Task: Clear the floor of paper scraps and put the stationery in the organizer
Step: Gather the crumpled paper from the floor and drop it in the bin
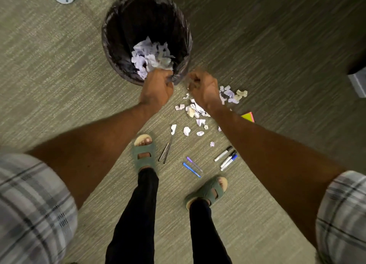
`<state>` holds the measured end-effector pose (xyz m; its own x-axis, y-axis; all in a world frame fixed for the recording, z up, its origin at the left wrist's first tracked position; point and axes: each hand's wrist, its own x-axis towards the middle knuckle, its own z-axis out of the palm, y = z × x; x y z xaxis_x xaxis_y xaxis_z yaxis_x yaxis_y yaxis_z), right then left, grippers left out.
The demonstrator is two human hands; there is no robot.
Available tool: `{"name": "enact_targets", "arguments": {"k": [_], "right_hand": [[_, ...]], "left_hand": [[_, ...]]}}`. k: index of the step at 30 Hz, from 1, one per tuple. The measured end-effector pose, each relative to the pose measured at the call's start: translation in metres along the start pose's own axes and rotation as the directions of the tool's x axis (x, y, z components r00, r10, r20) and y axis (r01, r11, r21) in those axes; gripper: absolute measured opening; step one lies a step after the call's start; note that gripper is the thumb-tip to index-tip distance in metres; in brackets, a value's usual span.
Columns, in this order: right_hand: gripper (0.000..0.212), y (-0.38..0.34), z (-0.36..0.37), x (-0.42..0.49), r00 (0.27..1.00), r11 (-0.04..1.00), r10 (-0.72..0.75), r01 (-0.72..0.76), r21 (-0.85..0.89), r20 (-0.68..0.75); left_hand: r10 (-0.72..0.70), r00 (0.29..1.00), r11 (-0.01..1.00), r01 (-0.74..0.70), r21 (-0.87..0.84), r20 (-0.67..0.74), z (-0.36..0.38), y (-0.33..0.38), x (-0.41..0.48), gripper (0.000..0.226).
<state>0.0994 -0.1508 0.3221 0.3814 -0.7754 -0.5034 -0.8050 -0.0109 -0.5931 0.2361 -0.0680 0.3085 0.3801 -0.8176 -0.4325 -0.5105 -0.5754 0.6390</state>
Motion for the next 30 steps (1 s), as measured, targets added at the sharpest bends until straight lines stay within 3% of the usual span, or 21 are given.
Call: {"name": "enact_targets", "arguments": {"k": [8,15,18,22,30], "right_hand": [[0.032,0.134,-0.021,-0.042,0.994,0.986,0.106,-0.102,-0.128,0.023],[0.035,0.245,-0.012,-0.054,0.984,0.983,0.151,-0.16,-0.094,-0.099],[0.049,0.289,0.005,-0.043,0.971,0.967,0.224,-0.232,-0.108,-0.081],[0.081,0.337,0.023,-0.019,0.969,0.958,0.24,-0.227,-0.176,0.061],[0.106,0.403,0.051,0.047,0.965,0.927,0.258,-0.232,-0.294,0.052]], "left_hand": [[0.02,0.983,0.995,-0.037,0.09,0.185,0.088,0.017,-0.034,0.042],[-0.02,0.952,0.988,-0.027,0.15,0.305,0.183,0.003,-0.034,0.054],[-0.053,0.937,0.984,-0.01,0.177,0.345,0.226,-0.012,-0.022,0.056],[-0.087,0.928,0.969,-0.005,0.247,0.361,0.275,-0.032,0.0,0.047],[-0.213,0.923,0.93,0.091,0.357,0.321,0.336,-0.053,0.052,0.094]]}}
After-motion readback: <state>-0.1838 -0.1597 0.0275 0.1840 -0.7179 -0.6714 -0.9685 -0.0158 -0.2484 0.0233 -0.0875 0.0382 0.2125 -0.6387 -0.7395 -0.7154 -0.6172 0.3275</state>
